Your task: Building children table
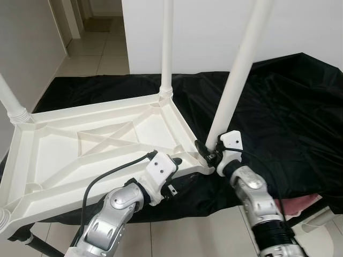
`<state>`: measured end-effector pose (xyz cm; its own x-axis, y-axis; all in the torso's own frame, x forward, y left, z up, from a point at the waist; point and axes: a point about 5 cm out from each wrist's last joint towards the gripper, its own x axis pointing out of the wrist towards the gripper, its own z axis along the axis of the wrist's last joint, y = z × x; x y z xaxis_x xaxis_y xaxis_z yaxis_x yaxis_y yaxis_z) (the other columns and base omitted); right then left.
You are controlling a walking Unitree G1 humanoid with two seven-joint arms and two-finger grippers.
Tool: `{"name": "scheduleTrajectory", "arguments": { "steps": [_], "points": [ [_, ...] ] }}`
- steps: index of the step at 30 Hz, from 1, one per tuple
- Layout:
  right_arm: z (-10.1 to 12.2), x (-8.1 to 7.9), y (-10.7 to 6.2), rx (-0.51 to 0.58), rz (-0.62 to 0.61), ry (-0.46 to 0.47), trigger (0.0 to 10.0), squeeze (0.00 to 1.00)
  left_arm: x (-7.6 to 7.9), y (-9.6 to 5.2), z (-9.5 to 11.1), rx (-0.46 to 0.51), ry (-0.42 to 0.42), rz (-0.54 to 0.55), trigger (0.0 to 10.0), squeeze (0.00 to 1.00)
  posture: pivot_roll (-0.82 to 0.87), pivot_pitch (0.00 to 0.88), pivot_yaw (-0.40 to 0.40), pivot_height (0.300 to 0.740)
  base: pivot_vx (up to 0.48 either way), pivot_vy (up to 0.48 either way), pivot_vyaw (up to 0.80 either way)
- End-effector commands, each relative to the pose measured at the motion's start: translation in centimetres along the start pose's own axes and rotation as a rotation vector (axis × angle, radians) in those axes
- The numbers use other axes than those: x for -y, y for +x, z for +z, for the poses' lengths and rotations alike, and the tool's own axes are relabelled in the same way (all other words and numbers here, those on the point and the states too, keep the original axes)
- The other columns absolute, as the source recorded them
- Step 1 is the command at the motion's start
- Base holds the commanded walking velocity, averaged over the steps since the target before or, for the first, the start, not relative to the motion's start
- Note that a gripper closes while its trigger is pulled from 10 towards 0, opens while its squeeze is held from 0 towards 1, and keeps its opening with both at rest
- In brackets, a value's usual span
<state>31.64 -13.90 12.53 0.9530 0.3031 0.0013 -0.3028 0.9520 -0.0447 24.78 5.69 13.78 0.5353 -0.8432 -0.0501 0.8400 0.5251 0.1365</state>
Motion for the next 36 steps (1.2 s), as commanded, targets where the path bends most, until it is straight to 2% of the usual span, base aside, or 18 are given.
{"name": "scheduleTrajectory", "arguments": {
  "steps": [1,8,11,13,16,21,22,25,26,29,30,31,32,34,35,36],
  "points": [
    [-2.8,0.3,-1.0,-0.144,-0.128,0.031,10.0,0.0,-0.2,0.1,-0.4,-0.017,-0.006,0.04,10.0,0.0,0.01,0.001,-0.011,0.74,0.0,0.0,0.0],
    [-2.9,-1.2,-1.3,-0.134,-0.225,0.072,10.0,0.0,-0.2,0.1,-0.4,-0.016,-0.009,0.047,10.0,0.0,0.01,0.0,-0.014,0.74,0.0,0.0,0.0],
    [-2.5,-2.4,-1.2,-0.109,-0.317,0.166,10.0,0.0,-0.5,0.1,-0.4,-0.015,-0.007,0.06,10.0,0.0,0.02,0.0,-0.016,0.74,0.0,0.0,0.0],
    [-2.0,-2.7,-1.1,-0.082,-0.334,0.19,10.0,0.0,-0.5,0.1,-0.4,-0.016,-0.005,0.063,10.0,0.0,0.02,0.0,-0.016,0.74,0.0,0.0,0.0],
    [-1.2,-3.3,-0.8,-0.045,-0.333,0.231,10.0,0.0,-0.7,0.1,-0.4,-0.016,-0.004,0.068,10.0,0.0,0.01,0.0,-0.015,0.74,0.0,0.0,0.0],
    [-0.5,-4.0,-0.8,-0.005,-0.284,0.218,10.0,0.0,-0.7,0.2,-0.3,-0.014,0.003,0.067,10.0,0.0,0.01,0.0,-0.012,0.74,0.0,0.0,0.0],
    [-0.1,-3.8,-1.0,0.024,-0.27,0.237,10.0,1.0,-0.9,0.1,-0.3,-0.015,0.002,0.072,10.0,0.0,0.01,0.0,-0.012,0.74,0.0,0.0,0.0],
    [0.2,-3.4,-1.2,0.053,-0.263,0.252,10.0,1.0,-1.0,0.1,-0.4,-0.017,0.004,0.075,10.0,0.0,0.01,0.0,-0.011,0.74,0.0,0.0,0.0],
    [0.7,-3.0,-1.1,0.092,-0.219,0.252,10.0,1.0,-1.2,0.2,-0.3,-0.015,0.01,0.078,10.0,0.0,0.01,0.0,-0.01,0.74,0.0,0.0,0.0],
    [1.1,-2.7,-1.2,0.118,-0.16,0.242,10.0,1.0,-1.4,0.2,-0.2,-0.015,0.013,0.08,10.0,0.0,0.01,0.0,-0.007,0.74,0.0,0.0,0.0],
    [1.3,-2.5,-1.2,0.129,-0.122,0.232,10.0,0.29,-1.5,0.2,-0.1,-0.014,0.015,0.081,10.0,0.0,0.01,0.0,-0.006,0.74,0.0,0.0,0.0],
    [1.2,-2.0,-1.3,0.135,-0.077,0.222,10.0,0.0,-1.5,0.1,-0.1,-0.015,0.016,0.081,10.0,0.0,0.01,0.0,-0.006,0.74,0.0,0.0,0.0],
    [1.2,-2.0,-1.3,0.135,-0.077,0.222,10.0,0.0,-1.5,0.1,-0.1,-0.015,0.016,0.081,10.0,0.0,0.01,0.0,-0.006,0.74,0.0,0.0,0.0],
    [0.8,-1.0,-1.7,0.114,0.028,0.183,10.0,0.0,-1.5,0.0,-0.2,-0.021,0.02,0.081,10.0,0.0,0.01,0.0,-0.007,0.74,0.0,0.0,0.0],
    [0.8,-1.0,-1.7,0.114,0.028,0.183,10.0,0.0,-1.5,0.0,-0.2,-0.021,0.02,0.081,10.0,0.0,0.01,0.0,-0.007,0.74,0.0,0.0,0.0],
    [0.8,-0.6,-1.8,0.108,0.1,0.143,10.0,0.0,-1.5,-0.1,-0.3,-0.022,0.019,0.082,10.0,0.0,0.01,0.0,-0.009,0.74,0.0,0.0,0.0]
  ]
}}
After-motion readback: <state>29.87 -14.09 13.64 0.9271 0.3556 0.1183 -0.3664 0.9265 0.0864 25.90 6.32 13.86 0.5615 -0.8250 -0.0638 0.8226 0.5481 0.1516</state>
